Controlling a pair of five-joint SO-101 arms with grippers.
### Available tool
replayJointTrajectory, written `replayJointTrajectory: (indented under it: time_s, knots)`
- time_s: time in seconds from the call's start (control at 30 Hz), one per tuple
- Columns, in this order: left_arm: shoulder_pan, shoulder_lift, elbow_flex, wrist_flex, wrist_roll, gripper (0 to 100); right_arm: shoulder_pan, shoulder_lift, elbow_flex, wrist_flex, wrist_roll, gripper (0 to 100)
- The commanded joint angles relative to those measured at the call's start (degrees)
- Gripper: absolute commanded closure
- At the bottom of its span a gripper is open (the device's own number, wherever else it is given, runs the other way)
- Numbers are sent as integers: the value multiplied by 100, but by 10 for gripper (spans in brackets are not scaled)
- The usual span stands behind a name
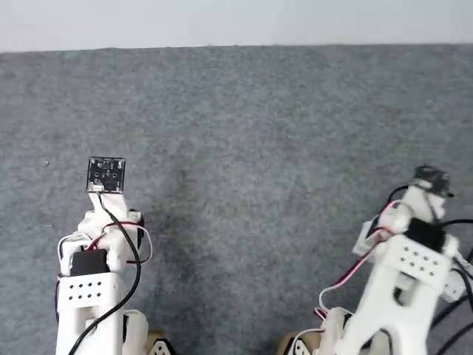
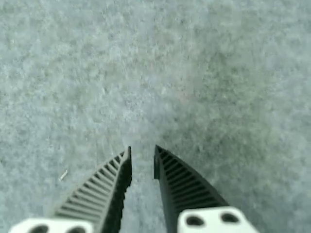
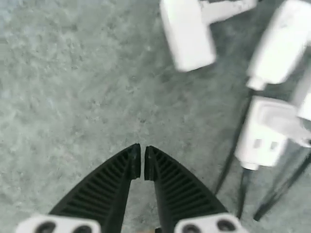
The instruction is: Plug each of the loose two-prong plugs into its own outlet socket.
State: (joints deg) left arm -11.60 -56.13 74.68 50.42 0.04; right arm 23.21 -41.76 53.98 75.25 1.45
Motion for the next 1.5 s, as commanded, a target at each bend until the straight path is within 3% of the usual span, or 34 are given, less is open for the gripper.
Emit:
replayJointTrajectory:
  time_s: [0.0,0.37,0.57,0.73,1.07,1.33,1.47]
  knots:
    - [-35,-114,22,202,-53,920,-585,-356,571,-374,-35,990]
    - [-202,-114,180,246,-62,921,-2053,-1429,2567,-1393,-62,990]
    - [-193,-334,268,255,-62,928,-2088,-2527,3420,-1701,-53,990]
    - [-149,-1521,813,308,-273,987,-2088,-3670,3736,-1305,-53,990]
    - [-141,-4396,1587,2040,-448,942,-2070,-6299,4246,4,-44,989]
    - [105,-4747,1807,2101,-431,942,-2079,-6062,4246,-127,-35,990]
    - [-114,-4826,2176,2004,-440,938,-2062,-6062,4237,-127,-44,990]
